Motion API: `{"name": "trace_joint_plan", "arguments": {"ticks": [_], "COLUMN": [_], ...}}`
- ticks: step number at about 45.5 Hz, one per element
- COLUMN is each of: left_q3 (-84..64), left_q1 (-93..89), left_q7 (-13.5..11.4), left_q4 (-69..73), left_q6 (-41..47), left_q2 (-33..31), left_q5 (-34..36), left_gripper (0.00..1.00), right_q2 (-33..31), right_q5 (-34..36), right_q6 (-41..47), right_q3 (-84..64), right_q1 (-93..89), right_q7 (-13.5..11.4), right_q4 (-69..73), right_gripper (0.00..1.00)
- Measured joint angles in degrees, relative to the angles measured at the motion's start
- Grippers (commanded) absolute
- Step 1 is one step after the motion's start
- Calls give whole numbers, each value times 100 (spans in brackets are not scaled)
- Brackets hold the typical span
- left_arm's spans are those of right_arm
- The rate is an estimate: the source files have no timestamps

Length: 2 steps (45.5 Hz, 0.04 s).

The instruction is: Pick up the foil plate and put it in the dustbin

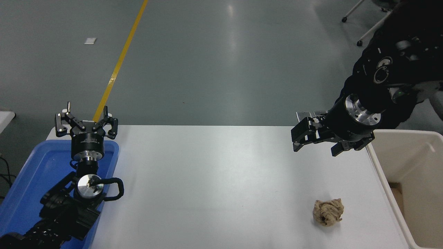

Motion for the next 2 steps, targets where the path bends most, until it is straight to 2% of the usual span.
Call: {"name": "trace_joint_plan", "arguments": {"ticks": [2], "left_q3": [0], "left_q1": [0], "left_q7": [-1], "left_q4": [1], "left_q6": [0], "left_q2": [-1], "left_q5": [-1], "left_gripper": [99], "right_q2": [64], "right_q5": [28], "right_q6": [38], "right_q3": [-90], "right_q1": [73], "right_q7": [-1], "right_q4": [32], "right_gripper": [100]}}
